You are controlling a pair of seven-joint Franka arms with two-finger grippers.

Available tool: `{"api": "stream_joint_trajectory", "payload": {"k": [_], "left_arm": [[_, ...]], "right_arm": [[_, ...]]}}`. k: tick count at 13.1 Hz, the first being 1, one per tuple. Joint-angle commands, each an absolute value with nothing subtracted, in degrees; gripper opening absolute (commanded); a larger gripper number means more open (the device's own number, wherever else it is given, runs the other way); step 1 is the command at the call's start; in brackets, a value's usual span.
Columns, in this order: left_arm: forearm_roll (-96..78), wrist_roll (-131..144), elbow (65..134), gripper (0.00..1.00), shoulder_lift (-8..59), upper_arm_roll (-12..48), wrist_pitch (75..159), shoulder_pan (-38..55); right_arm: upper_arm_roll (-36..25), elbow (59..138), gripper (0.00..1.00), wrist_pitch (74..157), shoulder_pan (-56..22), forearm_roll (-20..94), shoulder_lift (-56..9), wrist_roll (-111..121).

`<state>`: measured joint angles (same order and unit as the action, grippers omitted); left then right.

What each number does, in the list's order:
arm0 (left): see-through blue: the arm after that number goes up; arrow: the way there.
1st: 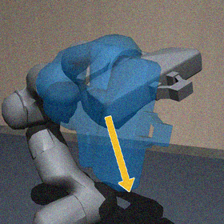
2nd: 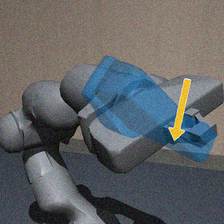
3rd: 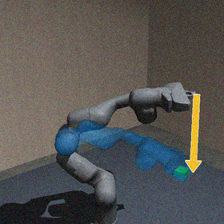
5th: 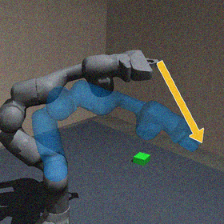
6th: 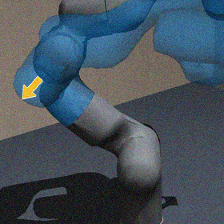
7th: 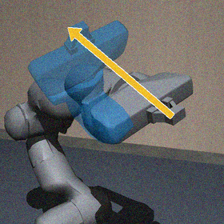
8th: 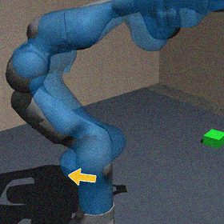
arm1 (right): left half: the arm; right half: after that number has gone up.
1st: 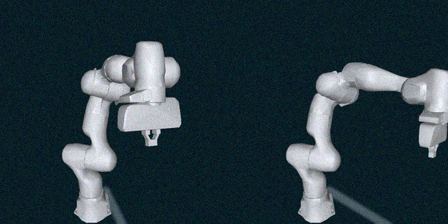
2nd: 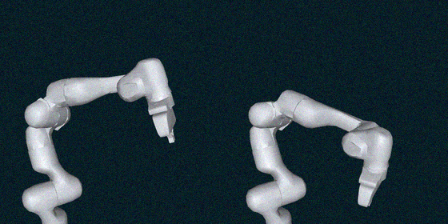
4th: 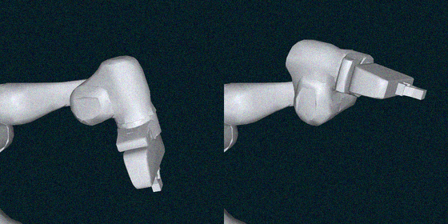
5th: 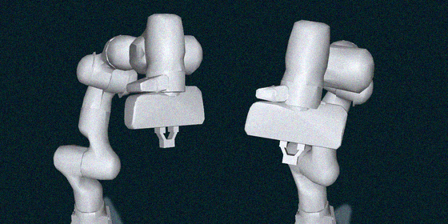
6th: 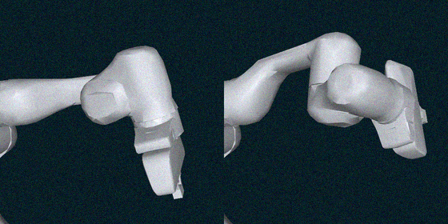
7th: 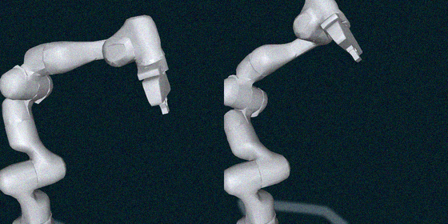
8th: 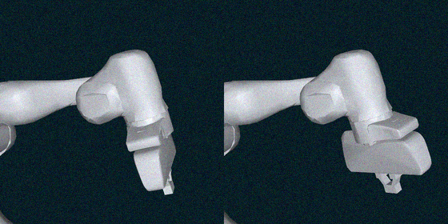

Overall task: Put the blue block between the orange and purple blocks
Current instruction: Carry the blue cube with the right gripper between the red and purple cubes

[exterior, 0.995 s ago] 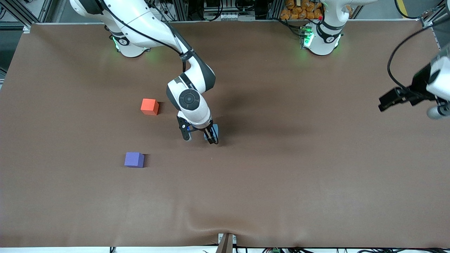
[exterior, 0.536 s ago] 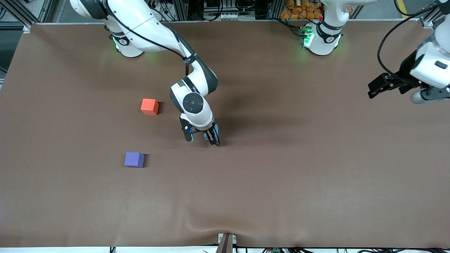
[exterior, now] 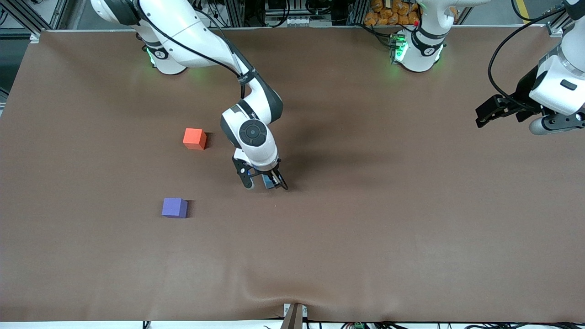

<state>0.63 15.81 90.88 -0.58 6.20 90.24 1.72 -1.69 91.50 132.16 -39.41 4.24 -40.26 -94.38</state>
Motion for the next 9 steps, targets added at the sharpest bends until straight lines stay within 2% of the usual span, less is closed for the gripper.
{"api": "stream_joint_trajectory", "payload": {"k": [1, 5, 9], "left_arm": [[0.26, 15.12, 90.35, 1.00, -1.05, 6.42, 88.16, 1.32], [0.35, 14.68, 90.61, 1.00, -1.05, 6.68, 87.80, 1.76], [0.53, 14.15, 90.61, 1.00, -1.84, 6.68, 87.72, 1.67]], "right_arm": [[-0.97, 92.19, 0.24, 122.56, -34.47, 4.48, -33.42, -81.27], [-1.14, 93.25, 0.24, 110.07, -26.30, 10.01, -26.21, -58.15], [-1.32, 103.42, 0.24, 108.37, -19.79, 10.02, -18.65, -35.91]]}}
